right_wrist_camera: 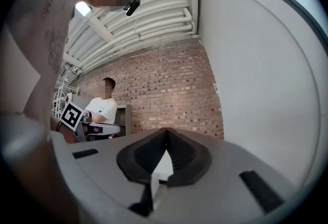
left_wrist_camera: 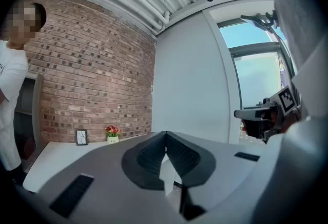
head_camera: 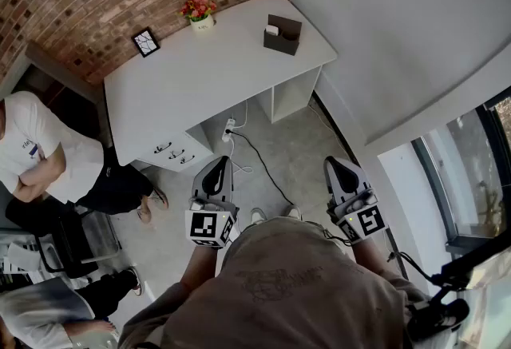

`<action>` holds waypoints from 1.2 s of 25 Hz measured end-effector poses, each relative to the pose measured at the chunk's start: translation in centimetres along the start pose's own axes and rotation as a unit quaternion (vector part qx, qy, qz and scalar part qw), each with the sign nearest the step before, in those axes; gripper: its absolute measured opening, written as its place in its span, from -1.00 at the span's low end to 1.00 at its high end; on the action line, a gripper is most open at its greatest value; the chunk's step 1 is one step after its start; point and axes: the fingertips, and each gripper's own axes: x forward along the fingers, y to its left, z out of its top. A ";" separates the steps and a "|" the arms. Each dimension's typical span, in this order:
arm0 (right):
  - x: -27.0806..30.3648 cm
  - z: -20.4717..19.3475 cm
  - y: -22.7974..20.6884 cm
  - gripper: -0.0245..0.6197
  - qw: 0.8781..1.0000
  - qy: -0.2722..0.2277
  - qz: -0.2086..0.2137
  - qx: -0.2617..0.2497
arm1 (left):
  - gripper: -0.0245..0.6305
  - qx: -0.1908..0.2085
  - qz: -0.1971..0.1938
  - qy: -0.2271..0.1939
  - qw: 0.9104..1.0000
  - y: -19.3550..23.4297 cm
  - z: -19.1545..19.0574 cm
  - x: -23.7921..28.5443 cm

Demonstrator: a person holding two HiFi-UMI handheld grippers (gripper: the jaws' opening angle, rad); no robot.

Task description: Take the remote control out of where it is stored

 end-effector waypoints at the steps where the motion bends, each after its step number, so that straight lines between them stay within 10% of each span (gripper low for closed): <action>1: -0.1 0.0 -0.1 -0.88 1.000 -0.001 -0.002 -0.005 | -0.89 0.000 0.000 0.000 1.000 0.0 0.0 -0.1; 30: 0.1 0.1 -0.6 -0.88 1.000 -0.009 -0.006 0.009 | -0.89 0.002 -0.008 0.009 1.000 -0.3 -0.4 0.3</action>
